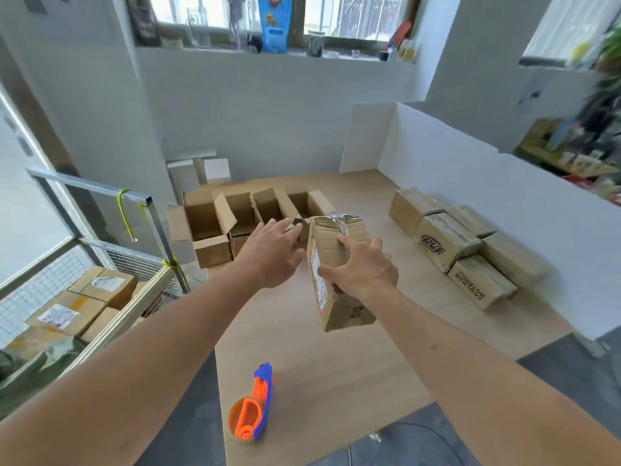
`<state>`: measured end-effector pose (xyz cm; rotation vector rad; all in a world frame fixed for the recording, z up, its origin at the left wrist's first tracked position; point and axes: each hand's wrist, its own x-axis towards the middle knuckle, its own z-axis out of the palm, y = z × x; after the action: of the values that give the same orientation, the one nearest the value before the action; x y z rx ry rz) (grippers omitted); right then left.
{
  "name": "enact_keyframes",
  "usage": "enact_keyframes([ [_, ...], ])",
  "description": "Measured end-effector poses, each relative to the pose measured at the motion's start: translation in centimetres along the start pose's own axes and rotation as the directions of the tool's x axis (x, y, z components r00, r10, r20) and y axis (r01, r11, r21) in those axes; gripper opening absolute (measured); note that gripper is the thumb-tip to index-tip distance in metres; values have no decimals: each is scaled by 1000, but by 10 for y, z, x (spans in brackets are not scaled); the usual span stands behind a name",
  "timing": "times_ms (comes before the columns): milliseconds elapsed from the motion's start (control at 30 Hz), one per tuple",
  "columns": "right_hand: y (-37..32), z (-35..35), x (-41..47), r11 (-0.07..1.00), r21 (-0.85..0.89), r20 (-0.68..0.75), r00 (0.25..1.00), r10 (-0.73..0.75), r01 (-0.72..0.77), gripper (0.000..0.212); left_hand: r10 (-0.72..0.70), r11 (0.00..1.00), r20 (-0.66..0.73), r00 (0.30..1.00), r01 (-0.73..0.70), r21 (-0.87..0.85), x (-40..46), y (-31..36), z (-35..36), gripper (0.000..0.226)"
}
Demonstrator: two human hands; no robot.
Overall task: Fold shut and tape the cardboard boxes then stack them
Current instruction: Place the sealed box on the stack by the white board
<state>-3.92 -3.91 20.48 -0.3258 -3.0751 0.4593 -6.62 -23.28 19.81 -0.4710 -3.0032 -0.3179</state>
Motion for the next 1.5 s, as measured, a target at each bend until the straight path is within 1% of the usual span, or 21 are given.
enact_keyframes([
  [133,36,-41,-1,1000,23,-28,999,14,-13,91,39,999,-27,999,-39,10,10,49,-17,66],
  [200,58,-59,-2,999,46,-39,999,20,-18,90,49,999,-42,998,-50,-13,13,76,-23,66],
  [400,135,-104,-9,996,90,-66,998,23,-17,89,107,993,-73,992,-111,-44,19,164,-23,65],
  [567,200,-124,-11,996,83,-61,998,24,-19,89,102,994,-76,992,-104,-25,21,229,-10,64],
  [700,241,-130,-5,997,78,-44,999,27,-23,89,102,995,-63,993,-102,8,29,266,1,58],
  [867,275,-128,16,995,94,-17,999,38,-37,89,109,994,5,994,-109,1,53,295,21,52],
  [1000,297,-122,49,992,120,-9,999,50,-49,87,107,994,41,993,-108,23,91,309,43,50],
  [1133,316,-113,96,990,127,10,998,66,-67,85,106,994,72,992,-108,22,143,311,71,53],
  [1267,326,-106,145,987,133,35,996,84,-88,83,92,995,120,989,-96,29,191,310,93,51],
  [1500,342,-94,222,986,145,99,993,69,-83,87,51,997,189,981,-60,40,263,313,121,53],
])
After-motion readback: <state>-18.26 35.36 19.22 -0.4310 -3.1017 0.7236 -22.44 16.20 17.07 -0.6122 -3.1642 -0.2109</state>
